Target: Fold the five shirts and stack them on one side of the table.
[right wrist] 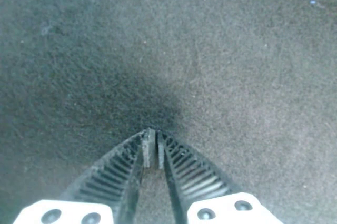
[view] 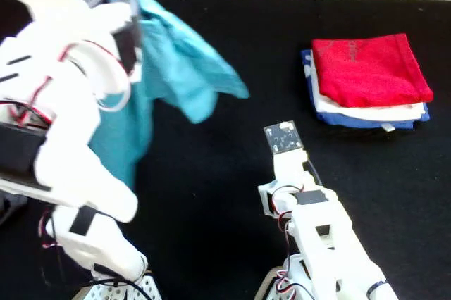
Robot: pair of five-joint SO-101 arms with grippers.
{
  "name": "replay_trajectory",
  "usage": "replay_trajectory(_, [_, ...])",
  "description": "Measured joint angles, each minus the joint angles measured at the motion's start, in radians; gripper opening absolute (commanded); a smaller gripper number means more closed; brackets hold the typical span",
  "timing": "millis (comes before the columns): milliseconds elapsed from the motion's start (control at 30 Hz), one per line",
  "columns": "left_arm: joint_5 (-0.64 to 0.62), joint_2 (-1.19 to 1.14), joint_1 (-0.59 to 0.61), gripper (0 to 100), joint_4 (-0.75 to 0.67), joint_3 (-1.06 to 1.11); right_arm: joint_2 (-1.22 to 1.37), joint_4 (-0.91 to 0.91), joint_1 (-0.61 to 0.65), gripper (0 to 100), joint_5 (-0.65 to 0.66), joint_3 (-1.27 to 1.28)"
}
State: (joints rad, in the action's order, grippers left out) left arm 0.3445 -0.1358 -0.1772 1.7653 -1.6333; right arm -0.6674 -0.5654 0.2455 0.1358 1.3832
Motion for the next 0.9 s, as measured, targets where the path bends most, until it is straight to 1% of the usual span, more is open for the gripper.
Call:
replay_trajectory(67, [0.000,0.000,-0.032,1,0.000,0.000,0.000,0.000,0.000,3.0,0.000,0.000])
replay_trajectory(133, [0.000,0.000,-0.037,1,0.000,0.006,0.000,0.000,0.000,3.0,0.000,0.000])
replay_trajectory(267, [0.000,-0.014,0.040,1,0.000,0.132,0.000,0.000,0.000,3.0,0.000,0.000])
replay_trajectory(400, [0.000,-0.063,0.187,1,0.000,0.377,0.000,0.000,0.000,3.0,0.000,0.000])
replay_trajectory(567, [0.002,-0.144,0.391,1,0.000,0.798,0.003,0.008,0.000,3.0,0.000,0.000])
replay_trajectory(667, [0.002,-0.201,0.528,1,-0.020,1.008,0.003,0.008,0.000,3.0,0.000,0.000])
replay_trajectory(767, [0.002,-0.253,0.674,1,-0.069,1.099,0.003,0.008,0.000,3.0,0.000,0.000])
replay_trajectory(900, [0.002,-0.301,0.841,1,-0.140,1.112,0.003,0.008,0.000,3.0,0.000,0.000])
